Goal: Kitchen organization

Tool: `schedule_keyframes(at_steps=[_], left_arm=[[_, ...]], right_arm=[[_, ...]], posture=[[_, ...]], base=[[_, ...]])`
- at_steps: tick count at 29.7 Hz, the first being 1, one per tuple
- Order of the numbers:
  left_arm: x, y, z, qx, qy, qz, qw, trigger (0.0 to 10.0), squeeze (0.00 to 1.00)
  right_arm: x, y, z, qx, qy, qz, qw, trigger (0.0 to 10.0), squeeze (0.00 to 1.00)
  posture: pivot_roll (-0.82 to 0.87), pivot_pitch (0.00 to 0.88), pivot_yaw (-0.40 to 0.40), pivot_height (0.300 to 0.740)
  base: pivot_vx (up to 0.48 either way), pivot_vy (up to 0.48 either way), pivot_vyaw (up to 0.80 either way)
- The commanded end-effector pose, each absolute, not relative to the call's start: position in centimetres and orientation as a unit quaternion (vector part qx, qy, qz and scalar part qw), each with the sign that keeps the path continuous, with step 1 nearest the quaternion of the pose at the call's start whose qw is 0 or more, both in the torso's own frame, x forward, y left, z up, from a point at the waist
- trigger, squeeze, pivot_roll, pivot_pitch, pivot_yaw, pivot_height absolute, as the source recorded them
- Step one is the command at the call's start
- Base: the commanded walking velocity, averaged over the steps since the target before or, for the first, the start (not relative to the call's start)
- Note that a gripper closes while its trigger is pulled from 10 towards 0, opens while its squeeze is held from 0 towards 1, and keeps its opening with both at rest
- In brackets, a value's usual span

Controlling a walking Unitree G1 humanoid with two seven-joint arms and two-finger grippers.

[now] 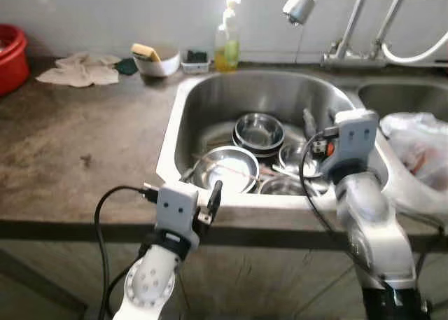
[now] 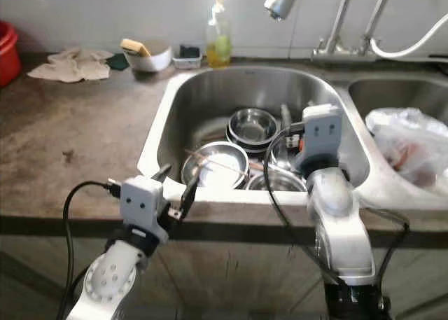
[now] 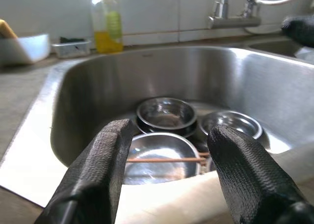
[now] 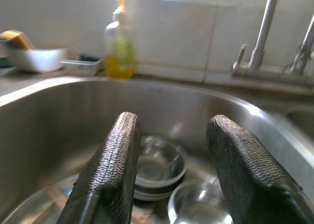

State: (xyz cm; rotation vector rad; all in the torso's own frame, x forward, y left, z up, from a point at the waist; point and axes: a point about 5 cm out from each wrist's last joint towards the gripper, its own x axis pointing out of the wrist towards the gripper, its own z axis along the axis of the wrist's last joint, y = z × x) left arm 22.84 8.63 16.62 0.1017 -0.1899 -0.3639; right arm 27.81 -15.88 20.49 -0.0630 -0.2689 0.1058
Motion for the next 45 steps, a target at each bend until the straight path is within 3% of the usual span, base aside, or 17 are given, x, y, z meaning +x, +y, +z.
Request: schedule_keyframes(at_steps=[1, 7, 17, 23, 45], left_arm=[[22.6, 8.3, 16.4, 0.048, -0.092, -0.190, 0.976, 10.0, 0.00], [22.9, 9.0, 16.5, 0.049, -0.094, -0.183, 0.977, 10.0, 0.00], [23.1, 8.9, 16.4, 0.045, -0.093, -0.180, 0.978, 10.0, 0.00], [23.1, 8.9, 16.4, 0.046, -0.094, -0.182, 0.978, 10.0, 0.00], [23.1, 8.8, 16.2, 0.053, -0.094, -0.185, 0.977, 10.0, 0.00]], right_arm=[[26.7, -15.2, 20.7, -0.025, -0.144, 0.066, 0.987, 10.0, 0.00], [24.7, -14.8, 19.8, -0.004, -0.128, 0.045, 0.991, 10.0, 0.00], [24.3, -14.5, 20.6, -0.005, -0.143, 0.039, 0.989, 10.0, 0.00], [24.5, -14.2, 20.7, -0.009, -0.144, 0.042, 0.989, 10.0, 0.00], [25.5, -13.6, 20.9, -0.013, -0.143, 0.055, 0.988, 10.0, 0.00]], posture=[[0.14, 0.081, -0.025, 0.740], [0.14, 0.070, -0.022, 0.740], [0.13, 0.055, -0.026, 0.740], [0.14, 0.050, -0.030, 0.740], [0.14, 0.036, -0.028, 0.740]], base=[[0.000, 0.000, 0.00], [0.000, 0.000, 0.00], [0.000, 0.068, 0.09], [0.000, 0.480, 0.80], [0.000, 0.062, 0.80]])
